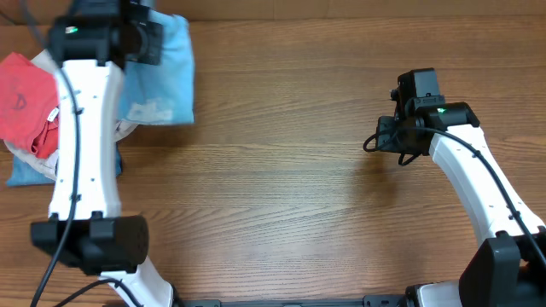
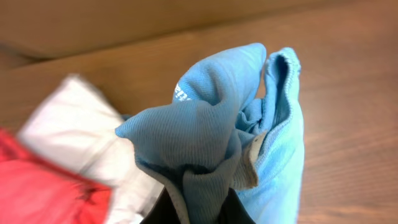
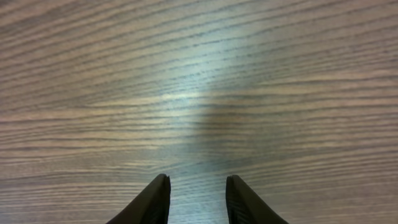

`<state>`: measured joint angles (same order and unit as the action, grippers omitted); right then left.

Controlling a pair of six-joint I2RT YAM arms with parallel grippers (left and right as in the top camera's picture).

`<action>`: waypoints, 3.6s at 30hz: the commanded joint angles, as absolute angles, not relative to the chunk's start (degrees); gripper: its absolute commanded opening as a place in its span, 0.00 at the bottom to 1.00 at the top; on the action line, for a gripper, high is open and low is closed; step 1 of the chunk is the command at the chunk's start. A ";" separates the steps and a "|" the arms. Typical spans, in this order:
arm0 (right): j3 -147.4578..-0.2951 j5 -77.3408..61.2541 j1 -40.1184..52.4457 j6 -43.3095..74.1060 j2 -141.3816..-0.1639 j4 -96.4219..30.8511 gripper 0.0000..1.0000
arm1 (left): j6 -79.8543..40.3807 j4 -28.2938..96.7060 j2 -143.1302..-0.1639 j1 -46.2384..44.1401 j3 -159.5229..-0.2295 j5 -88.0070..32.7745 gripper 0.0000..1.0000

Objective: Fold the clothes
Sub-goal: 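Carry the folded shirt with the left gripper onto the clothes stack, then release the shirt on the stack and press it down with the left gripper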

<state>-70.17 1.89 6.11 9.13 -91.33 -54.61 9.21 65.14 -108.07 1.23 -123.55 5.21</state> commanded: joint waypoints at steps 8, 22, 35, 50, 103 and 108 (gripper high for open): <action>-71.48 2.96 5.76 8.51 -90.32 -55.90 0.34 | 7.64 58.11 -105.54 13.47 -124.99 6.20 0.04; -71.48 2.94 5.76 8.75 -90.32 -55.90 0.36 | 4.89 57.39 -109.43 23.90 -124.90 1.72 0.04; -71.48 2.50 5.76 9.17 -90.32 -56.95 0.36 | -0.12 49.71 -120.16 31.55 -124.88 1.63 0.06; -71.48 1.61 5.76 9.19 -90.35 -57.65 0.40 | -15.66 45.89 -126.48 39.48 -125.19 2.63 0.93; -70.46 1.43 5.76 9.17 -90.45 -60.40 0.41 | -1.21 47.92 -143.37 45.19 -124.44 -45.98 0.64; -70.46 1.41 5.76 9.17 -90.45 -59.90 0.42 | -1.26 47.97 -139.98 45.25 -126.15 -51.44 0.82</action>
